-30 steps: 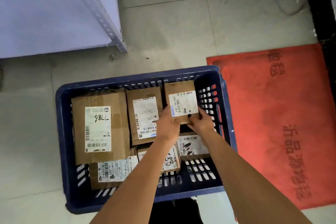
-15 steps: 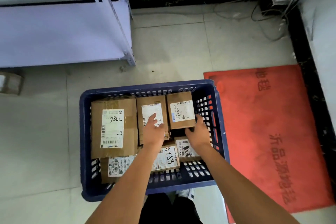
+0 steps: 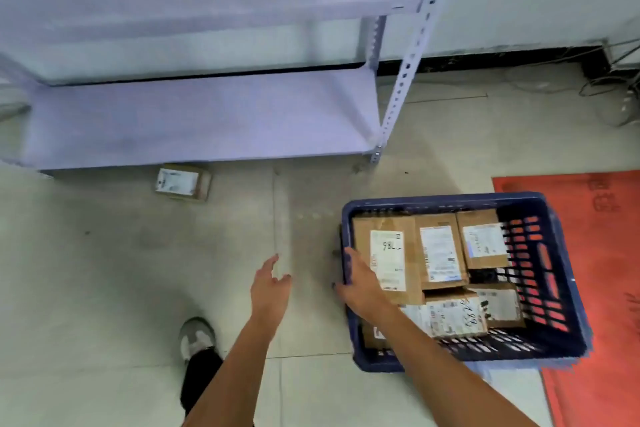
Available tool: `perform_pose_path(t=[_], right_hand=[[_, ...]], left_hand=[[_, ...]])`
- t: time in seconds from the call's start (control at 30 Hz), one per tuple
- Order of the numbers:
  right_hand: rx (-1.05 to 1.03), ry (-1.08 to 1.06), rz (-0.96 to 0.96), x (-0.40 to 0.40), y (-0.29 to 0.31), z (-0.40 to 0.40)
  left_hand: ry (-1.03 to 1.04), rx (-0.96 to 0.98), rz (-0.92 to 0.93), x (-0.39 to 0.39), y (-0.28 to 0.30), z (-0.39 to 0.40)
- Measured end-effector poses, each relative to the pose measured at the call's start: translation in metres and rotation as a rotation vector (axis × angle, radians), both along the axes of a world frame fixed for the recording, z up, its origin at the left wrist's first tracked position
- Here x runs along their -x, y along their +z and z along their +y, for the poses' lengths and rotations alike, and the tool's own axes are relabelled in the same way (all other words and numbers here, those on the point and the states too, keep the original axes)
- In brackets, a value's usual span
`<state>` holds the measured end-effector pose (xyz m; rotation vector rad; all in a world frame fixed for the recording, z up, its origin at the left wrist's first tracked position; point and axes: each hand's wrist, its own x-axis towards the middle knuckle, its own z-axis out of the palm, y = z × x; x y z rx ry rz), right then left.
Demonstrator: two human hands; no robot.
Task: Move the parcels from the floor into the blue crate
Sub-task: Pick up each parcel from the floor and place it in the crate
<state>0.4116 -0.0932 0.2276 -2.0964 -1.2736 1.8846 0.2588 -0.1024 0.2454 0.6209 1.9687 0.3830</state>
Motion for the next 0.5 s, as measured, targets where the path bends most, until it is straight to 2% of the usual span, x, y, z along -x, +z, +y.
perform_pose_path(t=[0.13,0.27,0.37,0.5], right_hand=[[0.062,-0.091,0.003,0.111,0.010,0.012],[0.150,-0.241,0.022,0.216,0.010,0.027],[0.156,-0.304,0.030,0.282,-0.010,0.045],[0.119,-0.267,0.058,0.347,-0.061,0.081]], left_hand=[[0.022,0.094,-0.033,0.130,0.001,0.009],[0.041,0.094,-0.069,0.243,-0.003,0.033],[0.065,0.062,-0.078,0.300,-0.022,0.062],[0.048,0.028,-0.042,0.357,-0.076,0.096]])
